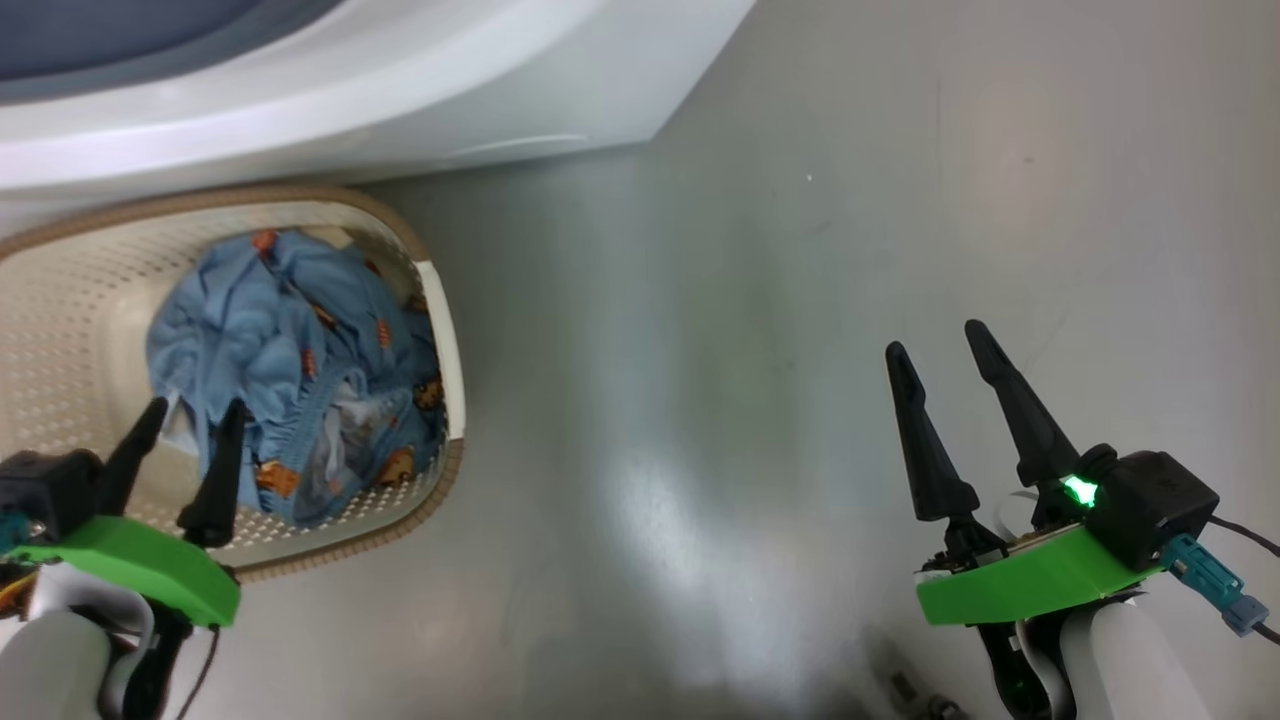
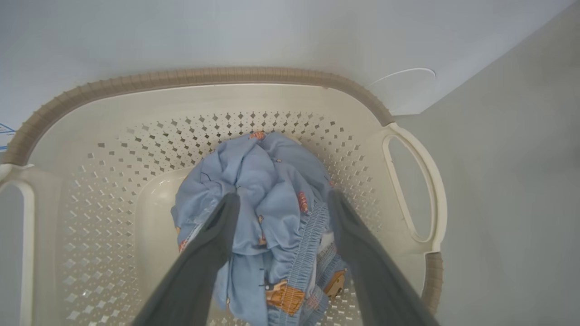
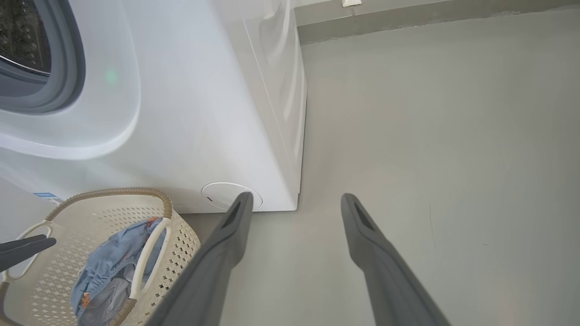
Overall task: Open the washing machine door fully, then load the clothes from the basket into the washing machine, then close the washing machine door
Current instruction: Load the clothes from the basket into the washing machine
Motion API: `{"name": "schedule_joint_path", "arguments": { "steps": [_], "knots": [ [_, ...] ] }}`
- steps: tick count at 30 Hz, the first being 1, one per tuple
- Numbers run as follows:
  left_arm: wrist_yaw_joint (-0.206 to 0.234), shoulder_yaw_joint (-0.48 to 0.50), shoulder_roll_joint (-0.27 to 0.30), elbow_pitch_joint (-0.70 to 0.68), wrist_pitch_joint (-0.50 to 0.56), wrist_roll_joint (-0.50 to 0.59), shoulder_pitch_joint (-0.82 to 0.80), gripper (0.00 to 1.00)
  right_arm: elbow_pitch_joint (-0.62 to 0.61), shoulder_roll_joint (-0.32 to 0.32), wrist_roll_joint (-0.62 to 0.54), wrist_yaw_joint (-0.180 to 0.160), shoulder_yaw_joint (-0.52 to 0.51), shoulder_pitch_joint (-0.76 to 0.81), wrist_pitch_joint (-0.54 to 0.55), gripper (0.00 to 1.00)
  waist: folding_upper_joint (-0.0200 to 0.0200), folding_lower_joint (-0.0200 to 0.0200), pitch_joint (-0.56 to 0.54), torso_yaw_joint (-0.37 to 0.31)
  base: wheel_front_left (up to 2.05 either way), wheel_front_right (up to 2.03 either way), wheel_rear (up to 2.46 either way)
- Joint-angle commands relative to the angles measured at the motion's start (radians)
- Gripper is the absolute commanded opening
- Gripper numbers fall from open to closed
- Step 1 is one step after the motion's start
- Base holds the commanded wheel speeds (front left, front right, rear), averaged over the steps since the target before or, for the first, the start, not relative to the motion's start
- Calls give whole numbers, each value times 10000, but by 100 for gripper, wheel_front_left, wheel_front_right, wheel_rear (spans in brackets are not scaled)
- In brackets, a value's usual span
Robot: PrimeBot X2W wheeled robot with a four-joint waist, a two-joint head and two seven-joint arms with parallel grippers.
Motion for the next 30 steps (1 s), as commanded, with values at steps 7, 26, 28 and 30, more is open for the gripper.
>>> {"name": "schedule_joint_path", "arguments": {
  "steps": [7,26,28,30],
  "knots": [
    [-23,-369,973,483,-65,-494,-440,100,-406,-24,199,29,341,113,-74,100,-1,0,847,-330,0,0,0],
    [-23,-1376,1912,1728,-65,-1384,-1960,100,-300,-24,357,29,471,-94,-74,100,-1,0,2419,-343,0,0,0],
    [-23,-1467,1975,1789,-65,-1505,-2074,100,-286,-24,381,29,527,-99,-74,100,-1,0,2546,-339,0,0,0],
    [-23,-1507,2022,1811,-65,-1576,-2141,100,-293,-24,389,29,556,-108,-74,100,-1,0,2609,-350,0,0,0]
  ]
}}
